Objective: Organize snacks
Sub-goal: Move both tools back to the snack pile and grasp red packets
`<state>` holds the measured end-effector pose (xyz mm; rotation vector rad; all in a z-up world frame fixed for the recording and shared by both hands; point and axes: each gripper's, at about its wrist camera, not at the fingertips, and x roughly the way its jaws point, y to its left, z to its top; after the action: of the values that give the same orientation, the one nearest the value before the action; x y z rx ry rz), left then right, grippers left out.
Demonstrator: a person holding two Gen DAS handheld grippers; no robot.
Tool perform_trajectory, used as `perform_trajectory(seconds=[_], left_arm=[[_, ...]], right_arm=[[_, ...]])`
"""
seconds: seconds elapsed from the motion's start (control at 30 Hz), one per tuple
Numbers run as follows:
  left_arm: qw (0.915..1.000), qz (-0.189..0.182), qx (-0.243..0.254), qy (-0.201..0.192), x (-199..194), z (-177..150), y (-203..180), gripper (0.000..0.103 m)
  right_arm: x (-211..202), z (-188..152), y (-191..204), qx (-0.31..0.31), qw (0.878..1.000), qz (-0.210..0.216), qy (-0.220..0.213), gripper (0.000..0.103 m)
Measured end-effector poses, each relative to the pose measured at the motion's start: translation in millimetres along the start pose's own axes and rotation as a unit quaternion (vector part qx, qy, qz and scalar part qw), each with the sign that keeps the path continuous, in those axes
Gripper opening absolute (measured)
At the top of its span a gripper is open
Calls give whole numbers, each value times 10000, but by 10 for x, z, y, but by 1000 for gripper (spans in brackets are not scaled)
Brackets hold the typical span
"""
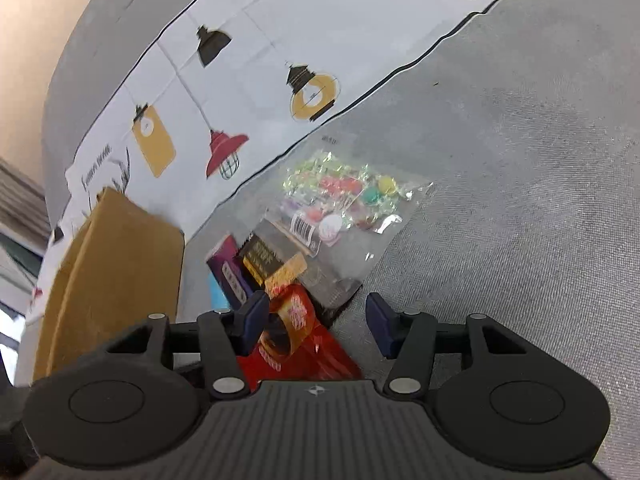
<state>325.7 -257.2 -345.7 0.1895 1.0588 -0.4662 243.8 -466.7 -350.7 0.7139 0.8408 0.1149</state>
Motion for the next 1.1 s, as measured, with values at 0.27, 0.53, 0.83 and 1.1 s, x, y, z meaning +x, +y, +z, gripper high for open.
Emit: perform_trajectory(seconds=[0.27,0.53,0.83,1.1], left_arm=[[9997,-88,-154,155,70,-139,59,75],[9997,109,-212,19,-180,-271,59,83],[9990,340,-164,236,-221,-586,-34,69],[9995,6,-241,205,-253,-658,-98,11]], right_arm=[[42,-39,-72,-154,9987,255,416,11],[-189,-87,-14,-559,9983,47,155,0],[-752,-137,-351,-462,9982,-341,-185,0],[-593,-179,-313,-515,9975,-477,-28,54]])
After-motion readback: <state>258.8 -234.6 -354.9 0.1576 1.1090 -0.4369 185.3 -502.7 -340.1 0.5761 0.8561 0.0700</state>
